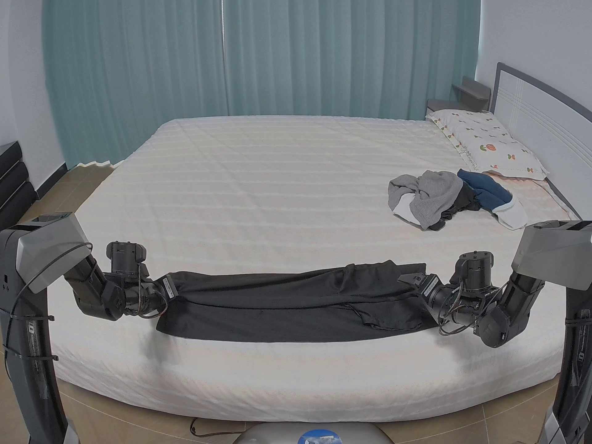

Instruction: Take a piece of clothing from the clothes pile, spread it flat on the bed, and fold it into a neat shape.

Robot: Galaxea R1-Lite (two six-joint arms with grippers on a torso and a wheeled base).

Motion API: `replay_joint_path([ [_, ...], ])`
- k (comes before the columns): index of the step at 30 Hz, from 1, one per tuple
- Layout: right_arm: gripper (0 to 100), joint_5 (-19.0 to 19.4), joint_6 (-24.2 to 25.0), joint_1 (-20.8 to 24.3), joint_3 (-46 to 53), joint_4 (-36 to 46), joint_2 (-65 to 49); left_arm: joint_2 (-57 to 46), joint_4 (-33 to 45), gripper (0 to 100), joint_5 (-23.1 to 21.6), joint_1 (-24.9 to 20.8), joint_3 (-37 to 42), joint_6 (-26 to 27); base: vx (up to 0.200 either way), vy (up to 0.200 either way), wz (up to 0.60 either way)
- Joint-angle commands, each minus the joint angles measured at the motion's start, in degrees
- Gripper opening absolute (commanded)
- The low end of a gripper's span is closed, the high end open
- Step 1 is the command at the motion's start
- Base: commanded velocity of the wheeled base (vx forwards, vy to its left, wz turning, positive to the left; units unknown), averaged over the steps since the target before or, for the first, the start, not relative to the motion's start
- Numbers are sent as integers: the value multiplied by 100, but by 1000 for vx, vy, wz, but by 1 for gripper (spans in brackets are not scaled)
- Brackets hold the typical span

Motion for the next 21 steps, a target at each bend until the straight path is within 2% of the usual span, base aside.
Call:
replay_joint_path([
  [1,100,1,0,2,-7,-2,3,-17,-2,0,6,-5,-48,-43,0,0,0],
  [8,100,1,0,2,-16,-2,3,-17,-11,0,6,-31,-109,-236,0,0,0],
  [13,100,1,0,2,-16,-2,3,-17,-11,0,6,-48,-109,-228,-200,0,0],
  [17,100,1,0,2,-16,-2,3,-34,-222,0,6,-48,-92,-263,0,0,0],
  [21,100,1,0,2,-25,-2,3,-34,-451,0,23,-110,-118,-553,0,0,0],
])
